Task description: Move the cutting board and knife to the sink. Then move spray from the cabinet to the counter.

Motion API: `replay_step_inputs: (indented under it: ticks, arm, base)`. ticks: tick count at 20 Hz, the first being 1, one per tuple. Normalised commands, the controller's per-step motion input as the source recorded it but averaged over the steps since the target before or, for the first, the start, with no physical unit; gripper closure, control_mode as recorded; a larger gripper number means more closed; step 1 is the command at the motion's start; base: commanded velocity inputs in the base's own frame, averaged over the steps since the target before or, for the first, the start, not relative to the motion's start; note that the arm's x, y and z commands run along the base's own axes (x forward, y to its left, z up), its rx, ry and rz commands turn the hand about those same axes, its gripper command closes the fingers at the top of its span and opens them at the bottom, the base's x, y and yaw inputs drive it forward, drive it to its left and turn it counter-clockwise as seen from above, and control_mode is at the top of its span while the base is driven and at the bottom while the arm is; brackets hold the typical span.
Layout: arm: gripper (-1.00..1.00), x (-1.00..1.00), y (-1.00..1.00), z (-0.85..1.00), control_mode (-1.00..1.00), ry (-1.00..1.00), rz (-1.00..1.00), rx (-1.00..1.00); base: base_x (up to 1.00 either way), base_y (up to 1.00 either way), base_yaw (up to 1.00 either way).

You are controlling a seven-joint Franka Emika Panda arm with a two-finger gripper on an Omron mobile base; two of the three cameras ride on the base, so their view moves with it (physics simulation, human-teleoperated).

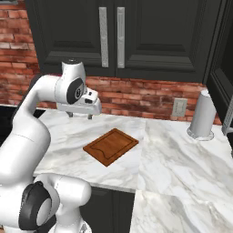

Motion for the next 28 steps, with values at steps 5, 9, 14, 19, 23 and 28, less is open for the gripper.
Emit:
replay_step_inputs:
  ticks: [5,9,14,19,23,28]
  arm:
    - [-1.0,0.03,-0.05,-0.36,-1.0,0.14,-0.01,0.0]
    - [-1.0,0.06,-0.19,-0.28,-1.0,0.13,0.0,0.0]
    - [-1.0,0.35,-0.25,-0.34,-1.0,0.04,0.0,0.0]
    - [-1.0,0.46,-0.15,-0.44,-1.0,0.0,0.0,0.0]
    - [-1.0,0.41,-0.09,-0.45,-1.0,0.0,0.0,0.0]
    - [-1.0,0.33,-0.09,-0.24,-1.0,-0.03,0.0,0.0]
  base:
    - [0.0,0.0,0.0]
    - [0.0,0.0,0.0]
    - [0.0,0.0,0.0]
    - [0.0,0.0,0.0]
    - [0.0,0.0,0.0]
    - [0.0,0.0,0.0]
